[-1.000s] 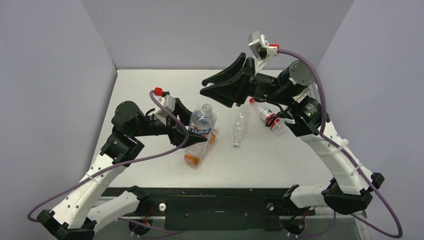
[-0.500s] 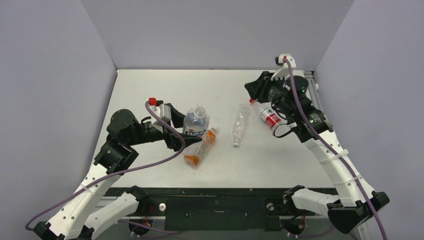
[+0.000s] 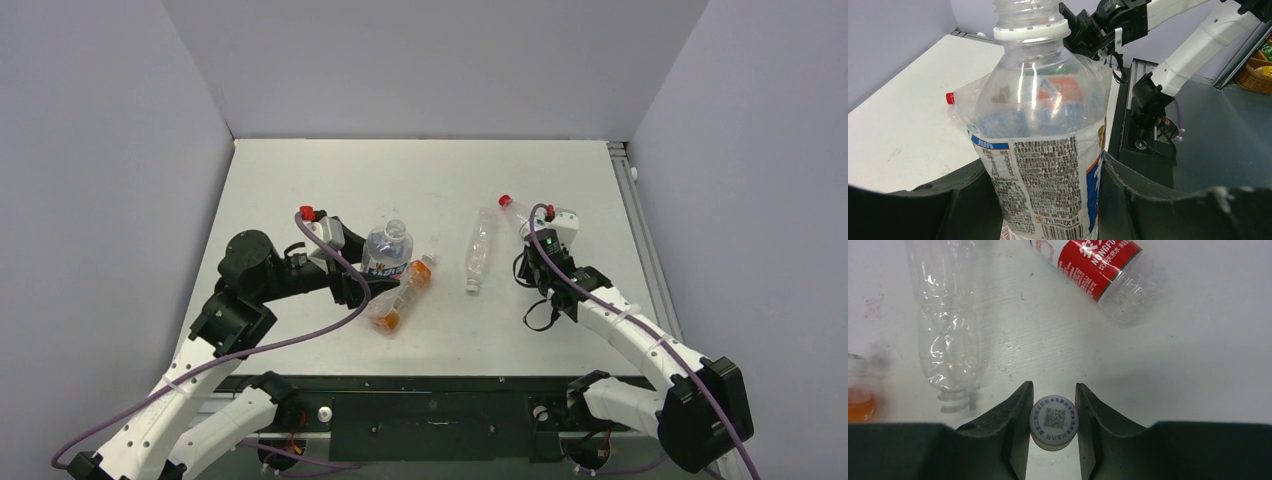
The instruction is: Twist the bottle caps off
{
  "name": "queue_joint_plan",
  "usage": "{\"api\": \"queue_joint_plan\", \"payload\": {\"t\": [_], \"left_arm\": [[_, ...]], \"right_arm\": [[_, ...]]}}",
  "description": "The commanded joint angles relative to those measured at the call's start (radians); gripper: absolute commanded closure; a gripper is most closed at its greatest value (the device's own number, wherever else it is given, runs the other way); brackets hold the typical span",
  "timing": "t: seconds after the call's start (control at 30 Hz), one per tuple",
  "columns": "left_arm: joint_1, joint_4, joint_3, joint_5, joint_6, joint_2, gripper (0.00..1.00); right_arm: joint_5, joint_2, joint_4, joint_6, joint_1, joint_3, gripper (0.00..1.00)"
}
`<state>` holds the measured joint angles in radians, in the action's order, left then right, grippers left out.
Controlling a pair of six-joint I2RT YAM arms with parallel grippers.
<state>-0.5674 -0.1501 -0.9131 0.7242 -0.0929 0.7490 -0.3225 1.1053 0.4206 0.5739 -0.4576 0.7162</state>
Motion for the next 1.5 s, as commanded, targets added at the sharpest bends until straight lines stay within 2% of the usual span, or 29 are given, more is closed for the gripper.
{"api": "queue_joint_plan", "payload": {"t": [0.0, 0.13, 0.23, 0.33, 0.4, 0.6, 0.77, 0.8, 0.9, 1.0, 1.17, 1.33, 1.4, 1.47], "left_arm": [[0.006, 0.036, -0.009, -0.014, -0.012, -0.015, 0.88], [0.007, 0.044, -0.009, -0.018, -0.019, -0.017, 0.88], [0.009, 0.045, -0.007, -0.02, -0.021, -0.019, 0.88], [0.009, 0.049, -0.006, -0.021, -0.021, -0.018, 0.88], [0.01, 0.059, -0.008, -0.021, -0.022, -0.014, 0.88], [0.011, 0.077, -0.019, -0.026, -0.021, -0.001, 0.88], [0.011, 0.076, -0.023, -0.03, -0.013, 0.004, 0.88], [0.012, 0.076, -0.023, -0.03, -0.01, 0.004, 0.88], [0.013, 0.071, -0.026, -0.032, -0.006, 0.004, 0.88], [0.014, 0.066, -0.029, -0.036, 0.0, 0.006, 0.88], [0.015, 0.068, -0.029, -0.034, 0.005, 0.012, 0.88], [0.016, 0.08, -0.029, -0.034, 0.003, 0.021, 0.88], [0.018, 0.084, -0.024, -0.036, 0.001, 0.023, 0.88], [0.02, 0.092, -0.013, -0.04, -0.002, 0.023, 0.88]], "right_arm": [[-0.138, 0.034, -0.138, 0.097, 0.005, -0.053, 1.0], [-0.227, 0.072, -0.171, 0.179, 0.004, -0.107, 1.0], [-0.28, 0.087, -0.184, 0.233, 0.003, -0.143, 0.92], [-0.301, 0.089, -0.173, 0.262, -0.001, -0.135, 0.79], [-0.302, 0.09, -0.169, 0.28, -0.001, -0.132, 0.75], [-0.251, 0.132, -0.2, 0.337, -0.003, -0.181, 0.74], [-0.263, 0.187, -0.226, 0.417, -0.064, -0.203, 0.75], [-0.278, 0.197, -0.227, 0.431, -0.073, -0.195, 0.72], [-0.295, 0.256, -0.21, 0.443, -0.092, -0.171, 0.56], [-0.298, 0.268, -0.208, 0.45, -0.094, -0.169, 0.46], [-0.294, 0.209, -0.207, 0.439, -0.096, -0.183, 0.41], [-0.313, 0.049, -0.114, 0.36, -0.13, -0.093, 0.41], [-0.265, -0.033, -0.111, 0.292, -0.142, -0.027, 0.41], [-0.161, -0.089, -0.141, 0.205, -0.145, 0.055, 0.36]]}}
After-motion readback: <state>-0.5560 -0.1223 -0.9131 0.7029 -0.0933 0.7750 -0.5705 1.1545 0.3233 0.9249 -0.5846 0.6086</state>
